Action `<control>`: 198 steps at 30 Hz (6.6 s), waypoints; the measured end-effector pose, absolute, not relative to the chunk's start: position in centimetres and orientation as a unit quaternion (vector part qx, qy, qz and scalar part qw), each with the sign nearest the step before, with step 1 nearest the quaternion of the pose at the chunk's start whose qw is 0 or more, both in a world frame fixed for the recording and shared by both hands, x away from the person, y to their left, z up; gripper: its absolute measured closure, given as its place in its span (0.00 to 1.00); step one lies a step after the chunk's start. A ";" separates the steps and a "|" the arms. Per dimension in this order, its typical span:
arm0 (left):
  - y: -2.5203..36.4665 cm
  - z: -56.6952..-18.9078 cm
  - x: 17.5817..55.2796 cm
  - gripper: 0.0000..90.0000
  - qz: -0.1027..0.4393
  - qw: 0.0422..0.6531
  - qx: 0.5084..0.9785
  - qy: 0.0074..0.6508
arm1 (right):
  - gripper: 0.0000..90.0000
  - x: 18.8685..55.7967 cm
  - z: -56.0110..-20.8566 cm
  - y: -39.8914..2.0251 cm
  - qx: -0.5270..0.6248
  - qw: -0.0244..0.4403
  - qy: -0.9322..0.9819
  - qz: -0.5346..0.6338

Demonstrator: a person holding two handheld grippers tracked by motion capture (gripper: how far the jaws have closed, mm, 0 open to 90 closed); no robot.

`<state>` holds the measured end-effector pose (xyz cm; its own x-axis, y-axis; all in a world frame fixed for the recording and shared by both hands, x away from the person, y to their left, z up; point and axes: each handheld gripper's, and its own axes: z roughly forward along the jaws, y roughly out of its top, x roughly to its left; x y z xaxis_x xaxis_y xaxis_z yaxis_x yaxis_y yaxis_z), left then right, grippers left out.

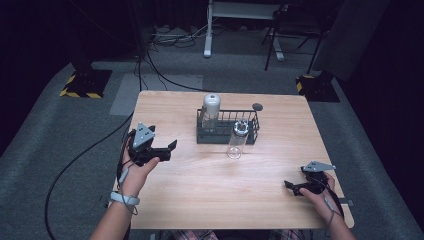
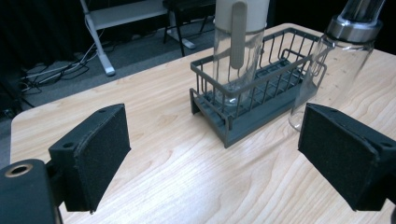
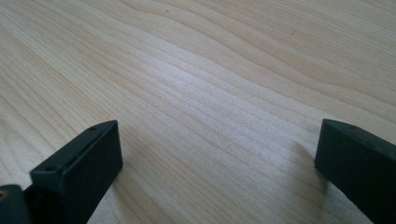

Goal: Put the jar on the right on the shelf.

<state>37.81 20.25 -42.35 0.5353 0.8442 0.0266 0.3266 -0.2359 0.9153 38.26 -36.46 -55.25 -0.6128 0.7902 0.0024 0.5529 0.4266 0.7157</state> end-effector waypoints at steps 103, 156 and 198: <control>21.2 -55.0 34.4 0.00 0.174 0.322 0.814 0.451 | 0.03 38.0 -52.2 -36.1 0.397 0.187 0.809 0.391; 21.2 -55.0 34.4 0.00 0.175 0.323 0.814 0.451 | 0.04 42.7 -46.1 -28.4 0.315 0.173 0.811 0.461; 21.2 -55.0 34.4 0.00 0.175 0.323 0.814 0.451 | 0.05 45.3 -45.2 -22.9 0.272 0.164 0.820 0.476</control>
